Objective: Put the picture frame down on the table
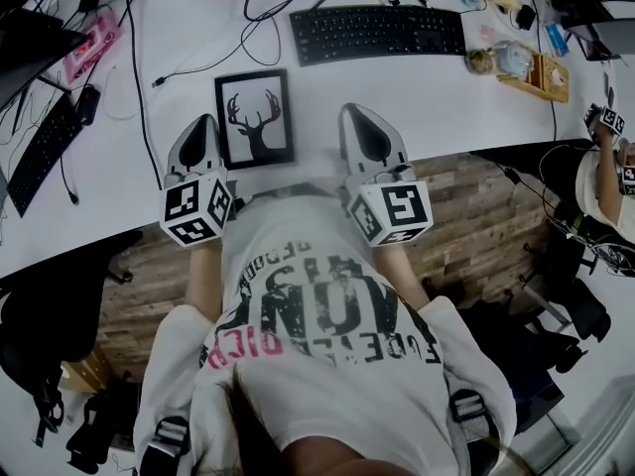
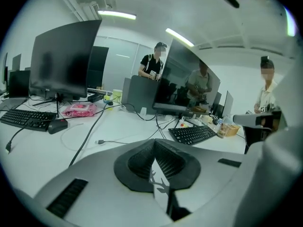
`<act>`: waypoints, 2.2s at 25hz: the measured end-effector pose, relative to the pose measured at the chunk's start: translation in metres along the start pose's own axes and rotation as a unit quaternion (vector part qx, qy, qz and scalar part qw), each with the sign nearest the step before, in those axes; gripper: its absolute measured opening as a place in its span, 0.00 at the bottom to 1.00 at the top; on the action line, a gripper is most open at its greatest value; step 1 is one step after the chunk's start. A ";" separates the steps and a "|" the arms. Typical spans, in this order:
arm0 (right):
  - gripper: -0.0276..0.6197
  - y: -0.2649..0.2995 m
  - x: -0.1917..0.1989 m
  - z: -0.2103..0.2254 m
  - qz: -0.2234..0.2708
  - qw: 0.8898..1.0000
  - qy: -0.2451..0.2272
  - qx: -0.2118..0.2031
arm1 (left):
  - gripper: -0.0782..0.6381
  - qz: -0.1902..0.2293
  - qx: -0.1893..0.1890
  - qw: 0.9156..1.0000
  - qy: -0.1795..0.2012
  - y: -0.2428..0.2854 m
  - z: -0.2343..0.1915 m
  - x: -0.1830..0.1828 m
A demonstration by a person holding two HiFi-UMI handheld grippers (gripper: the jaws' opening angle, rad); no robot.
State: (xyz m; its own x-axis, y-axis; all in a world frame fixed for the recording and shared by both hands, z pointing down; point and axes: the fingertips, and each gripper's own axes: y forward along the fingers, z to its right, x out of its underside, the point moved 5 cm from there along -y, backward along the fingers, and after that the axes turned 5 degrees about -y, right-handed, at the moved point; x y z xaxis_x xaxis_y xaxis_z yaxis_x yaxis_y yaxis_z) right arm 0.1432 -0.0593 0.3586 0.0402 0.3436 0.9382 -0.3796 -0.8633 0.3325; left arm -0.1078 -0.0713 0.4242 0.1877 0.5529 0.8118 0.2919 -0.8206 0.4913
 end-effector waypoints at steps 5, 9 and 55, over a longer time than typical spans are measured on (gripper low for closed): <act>0.05 0.001 -0.007 0.005 0.011 1.000 -0.005 0.014 | 0.11 0.046 0.033 0.998 0.013 -0.002 0.014 -0.032; 0.05 0.003 -0.013 0.003 0.015 1.000 -0.009 0.010 | 0.11 0.086 0.032 0.995 0.044 -0.016 0.016 -0.058; 0.05 -0.066 -0.072 -0.060 0.104 0.993 -0.046 0.022 | 0.11 0.221 0.092 0.967 0.086 -0.148 0.024 -0.108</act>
State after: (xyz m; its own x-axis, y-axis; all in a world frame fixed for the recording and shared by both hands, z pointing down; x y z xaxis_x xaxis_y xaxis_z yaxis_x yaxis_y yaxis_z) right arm 0.1098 -0.0046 0.2635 0.0497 0.1230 0.9912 -0.3486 -0.9279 0.1326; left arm -0.1485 -0.0059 0.2566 0.1779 0.1084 0.9781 0.3828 -0.9232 0.0327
